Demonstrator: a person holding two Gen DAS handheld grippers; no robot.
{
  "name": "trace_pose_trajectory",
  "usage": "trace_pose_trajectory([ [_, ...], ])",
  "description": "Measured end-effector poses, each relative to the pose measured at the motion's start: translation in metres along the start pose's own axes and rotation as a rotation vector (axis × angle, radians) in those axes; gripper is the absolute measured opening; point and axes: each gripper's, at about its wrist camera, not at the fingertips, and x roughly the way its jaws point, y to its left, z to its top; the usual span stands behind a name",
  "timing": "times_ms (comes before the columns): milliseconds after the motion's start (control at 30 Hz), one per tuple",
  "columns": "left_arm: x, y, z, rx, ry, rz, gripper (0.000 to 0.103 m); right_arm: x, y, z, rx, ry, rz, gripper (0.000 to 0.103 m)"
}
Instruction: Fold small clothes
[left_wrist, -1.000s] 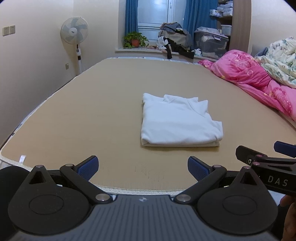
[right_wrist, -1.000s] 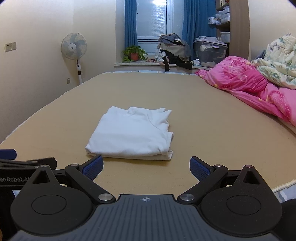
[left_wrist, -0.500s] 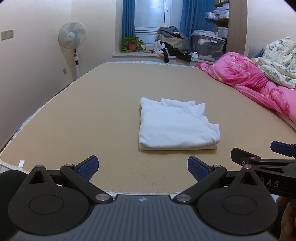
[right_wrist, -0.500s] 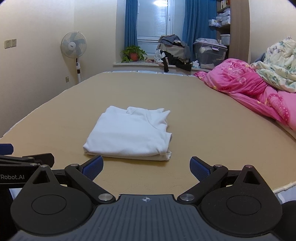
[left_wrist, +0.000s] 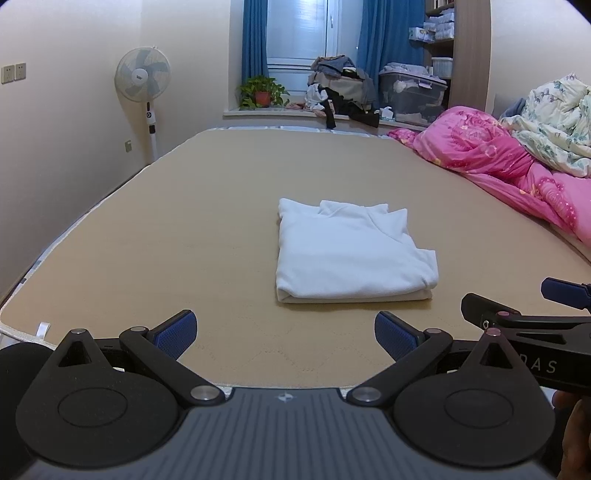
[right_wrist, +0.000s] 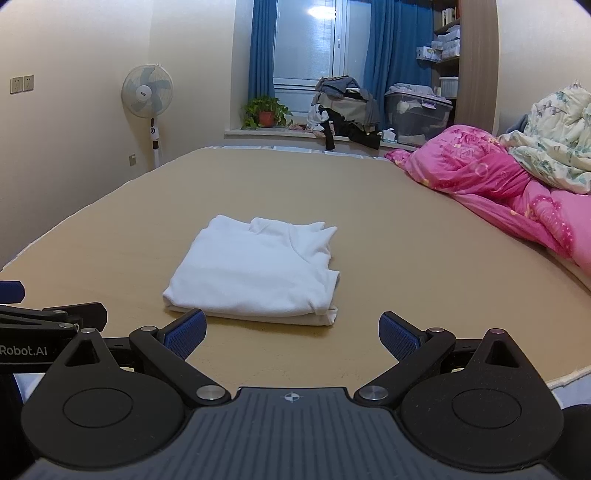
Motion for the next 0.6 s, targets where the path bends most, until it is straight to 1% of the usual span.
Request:
trace_pose_trajectory([
  [600,-0.0011,0.0023,0.0013,0.006,0.002,-0.004,0.103,-0.0024,0.0009,0.0012,0.002,-0.007,-0.003,0.099],
])
